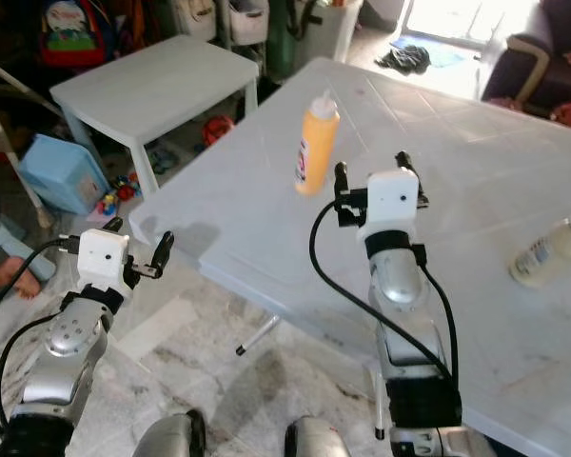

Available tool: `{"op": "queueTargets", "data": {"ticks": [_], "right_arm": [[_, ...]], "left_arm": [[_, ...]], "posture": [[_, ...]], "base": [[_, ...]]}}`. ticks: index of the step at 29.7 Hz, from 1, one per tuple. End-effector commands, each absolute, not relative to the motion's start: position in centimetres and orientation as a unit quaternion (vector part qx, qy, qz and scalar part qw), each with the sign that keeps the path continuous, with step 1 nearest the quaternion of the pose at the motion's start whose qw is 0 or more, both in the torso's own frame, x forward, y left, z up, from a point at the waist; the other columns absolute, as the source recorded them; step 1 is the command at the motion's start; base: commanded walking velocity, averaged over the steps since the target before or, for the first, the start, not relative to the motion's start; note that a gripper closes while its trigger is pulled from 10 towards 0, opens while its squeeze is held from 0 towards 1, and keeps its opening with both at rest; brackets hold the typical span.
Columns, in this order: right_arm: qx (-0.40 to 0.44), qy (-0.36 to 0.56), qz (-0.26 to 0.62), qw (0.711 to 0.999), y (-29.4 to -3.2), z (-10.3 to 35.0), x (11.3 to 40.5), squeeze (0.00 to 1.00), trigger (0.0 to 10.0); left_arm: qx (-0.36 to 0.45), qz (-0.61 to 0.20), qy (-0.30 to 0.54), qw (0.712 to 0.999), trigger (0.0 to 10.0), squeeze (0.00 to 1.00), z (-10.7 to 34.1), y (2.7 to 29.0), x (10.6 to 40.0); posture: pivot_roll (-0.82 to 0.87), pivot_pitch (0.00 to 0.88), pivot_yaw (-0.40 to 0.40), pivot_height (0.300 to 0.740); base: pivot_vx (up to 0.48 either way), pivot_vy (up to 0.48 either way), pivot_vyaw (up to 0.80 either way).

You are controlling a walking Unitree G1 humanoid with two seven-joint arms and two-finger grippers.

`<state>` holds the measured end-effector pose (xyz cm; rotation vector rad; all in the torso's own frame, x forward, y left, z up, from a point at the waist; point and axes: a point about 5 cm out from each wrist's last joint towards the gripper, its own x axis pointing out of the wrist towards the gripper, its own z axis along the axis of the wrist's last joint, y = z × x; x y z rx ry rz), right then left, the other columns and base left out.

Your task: Restocking fridge

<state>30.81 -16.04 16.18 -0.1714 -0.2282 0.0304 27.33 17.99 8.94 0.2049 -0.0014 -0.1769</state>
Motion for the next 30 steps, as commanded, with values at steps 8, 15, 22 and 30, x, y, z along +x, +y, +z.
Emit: {"op": "queueTargets", "data": {"ticks": [8, 15, 22, 30], "right_arm": [[-0.062, -0.146, 0.012, 0.987, -16.5, 18.2, 32.6, 0.00, 10.0], [-0.052, -0.112, -0.026, 0.992, -17.1, 15.2, 27.4, 0.00, 10.0], [-0.059, -0.087, -0.023, 0.994, -16.5, 13.7, 25.5, 0.00, 10.0], [-0.081, -0.102, -0.006, 0.991, -15.9, 14.6, 25.9, 0.00, 10.0]], "left_arm": [[0.132, -0.093, -0.009, 0.987, 10.0, 0.00, 10.3, 19.0, 27.4], [0.125, -0.082, 0.005, 0.989, 10.0, 0.00, 9.7, 20.0, 26.0], [0.110, -0.083, 0.023, 0.990, 10.0, 0.00, 8.8, 19.7, 25.9], [0.094, -0.099, 0.002, 0.991, 10.0, 0.00, 9.2, 18.0, 26.8]], "posture": [[0.00, 0.157, 0.003, 0.740], [-0.04, 0.117, 0.000, 0.740], [-0.07, 0.095, 0.008, 0.740], [-0.09, 0.074, -0.010, 0.740]], "base": [[0.000, 0.000, 0.00], [0.046, 0.050, -0.06], [0.298, 0.376, -0.60], [0.333, 0.343, -0.80]]}}
